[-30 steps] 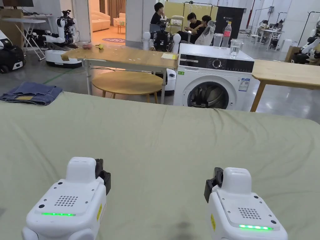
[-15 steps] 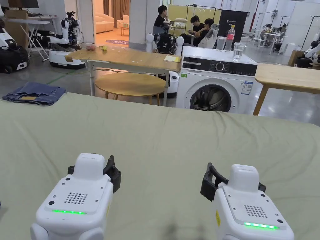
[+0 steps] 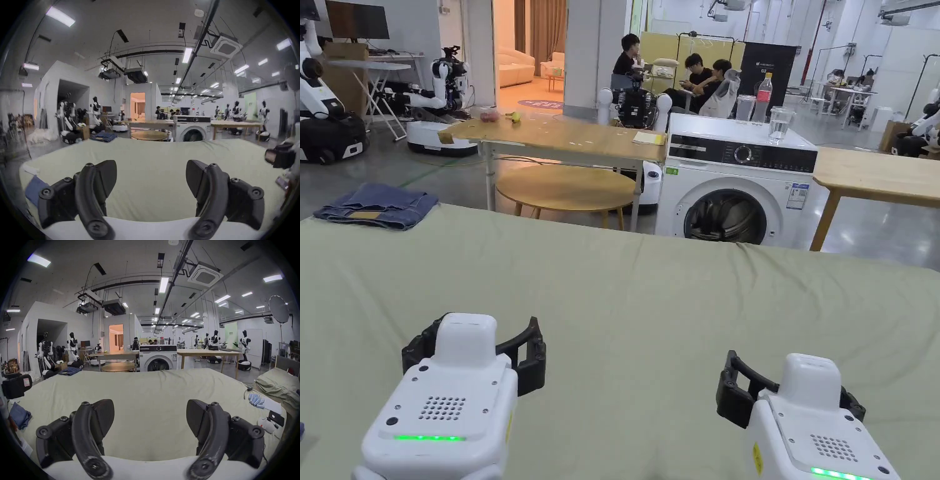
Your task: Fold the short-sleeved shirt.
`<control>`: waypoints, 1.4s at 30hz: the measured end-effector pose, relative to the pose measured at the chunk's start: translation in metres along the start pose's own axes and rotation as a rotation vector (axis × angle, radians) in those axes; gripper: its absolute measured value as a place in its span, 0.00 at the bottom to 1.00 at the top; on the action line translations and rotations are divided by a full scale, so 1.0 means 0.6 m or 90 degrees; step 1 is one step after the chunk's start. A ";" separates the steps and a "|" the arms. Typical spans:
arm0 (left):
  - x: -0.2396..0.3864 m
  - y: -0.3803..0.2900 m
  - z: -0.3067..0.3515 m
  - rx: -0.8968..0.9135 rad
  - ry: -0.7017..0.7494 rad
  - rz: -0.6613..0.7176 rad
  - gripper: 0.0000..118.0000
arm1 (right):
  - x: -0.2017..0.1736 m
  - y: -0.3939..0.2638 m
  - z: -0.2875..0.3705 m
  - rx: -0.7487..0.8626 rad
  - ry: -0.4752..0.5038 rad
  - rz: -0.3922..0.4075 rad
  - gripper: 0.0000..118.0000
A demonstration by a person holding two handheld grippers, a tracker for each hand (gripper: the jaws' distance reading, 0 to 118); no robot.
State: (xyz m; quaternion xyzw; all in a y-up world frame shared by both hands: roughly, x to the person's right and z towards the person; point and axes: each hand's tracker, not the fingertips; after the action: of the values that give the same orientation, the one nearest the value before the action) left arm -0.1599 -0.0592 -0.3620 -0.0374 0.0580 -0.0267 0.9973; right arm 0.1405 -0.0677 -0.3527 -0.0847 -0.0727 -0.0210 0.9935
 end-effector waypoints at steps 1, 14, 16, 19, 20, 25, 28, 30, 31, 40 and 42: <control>0.004 -0.002 -0.001 0.003 0.017 -0.021 0.75 | 0.000 0.001 0.000 0.005 0.001 0.005 0.79; -0.041 -0.009 -0.006 -0.001 -0.084 0.075 0.75 | 0.016 0.010 -0.014 -0.003 0.073 -0.061 0.79; -0.042 -0.010 -0.009 -0.005 -0.083 0.074 0.76 | 0.017 0.017 -0.017 -0.017 0.054 -0.078 0.79; -0.045 -0.011 -0.013 -0.015 -0.089 0.071 0.76 | 0.009 0.021 -0.021 -0.023 0.006 -0.058 0.79; -0.046 -0.011 -0.013 -0.017 -0.092 0.072 0.76 | 0.007 0.023 -0.023 -0.025 0.002 -0.052 0.79; -0.048 -0.010 -0.016 -0.024 -0.102 0.074 0.76 | 0.008 0.028 -0.024 -0.040 0.005 -0.050 0.79; -0.046 -0.009 -0.018 -0.031 -0.109 0.065 0.76 | 0.013 0.031 -0.019 -0.046 0.034 -0.075 0.79; -0.044 -0.009 -0.019 -0.033 -0.109 0.062 0.76 | 0.017 0.034 -0.018 -0.054 0.049 -0.094 0.79; -0.044 -0.009 -0.019 -0.033 -0.111 0.059 0.76 | 0.019 0.035 -0.018 -0.059 0.054 -0.100 0.79; -0.042 -0.017 -0.008 -0.043 -0.119 0.054 0.76 | 0.007 0.032 -0.015 -0.085 0.029 -0.067 0.79; -0.043 -0.020 -0.007 -0.045 -0.122 0.057 0.76 | 0.002 0.030 -0.012 -0.085 0.020 -0.059 0.79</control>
State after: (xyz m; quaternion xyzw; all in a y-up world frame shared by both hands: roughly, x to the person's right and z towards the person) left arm -0.1865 -0.0699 -0.3622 -0.0721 -0.0353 0.0234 0.9965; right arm 0.1439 -0.0514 -0.3623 -0.1470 -0.0592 -0.0732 0.9847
